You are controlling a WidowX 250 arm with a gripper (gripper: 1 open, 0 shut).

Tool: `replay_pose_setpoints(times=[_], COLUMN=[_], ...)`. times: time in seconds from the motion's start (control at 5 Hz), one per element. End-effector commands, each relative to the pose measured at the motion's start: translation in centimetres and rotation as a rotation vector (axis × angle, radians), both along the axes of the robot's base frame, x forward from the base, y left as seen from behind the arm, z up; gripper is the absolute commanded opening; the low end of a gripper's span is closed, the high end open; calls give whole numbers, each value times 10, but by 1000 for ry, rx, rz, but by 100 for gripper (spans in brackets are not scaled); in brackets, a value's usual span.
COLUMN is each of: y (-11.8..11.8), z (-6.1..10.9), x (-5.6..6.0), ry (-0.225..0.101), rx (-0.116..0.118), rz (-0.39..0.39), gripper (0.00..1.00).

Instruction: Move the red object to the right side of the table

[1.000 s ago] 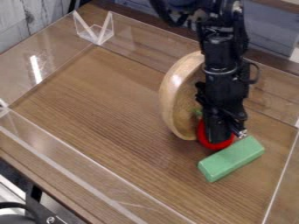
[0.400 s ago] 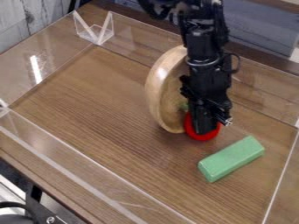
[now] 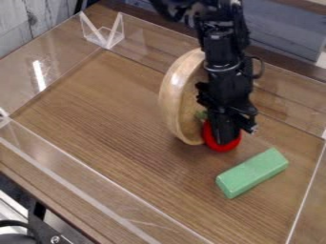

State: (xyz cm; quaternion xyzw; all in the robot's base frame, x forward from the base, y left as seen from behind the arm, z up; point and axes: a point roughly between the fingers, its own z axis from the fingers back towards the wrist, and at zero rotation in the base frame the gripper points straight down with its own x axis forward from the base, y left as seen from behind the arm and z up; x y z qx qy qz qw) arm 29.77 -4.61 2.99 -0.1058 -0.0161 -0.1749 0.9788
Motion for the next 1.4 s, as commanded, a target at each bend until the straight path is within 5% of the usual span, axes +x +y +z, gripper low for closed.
replay_pose_setpoints(times=[0.0,0.2,0.8,1.2], y=[20,17,37,31], z=[-8,0,44,51], x=[8,8,5,10], ry=[4,12,19,1], rx=[6,2,-13,-6], rz=[3,56,306,343], gripper=[0,100,100,100])
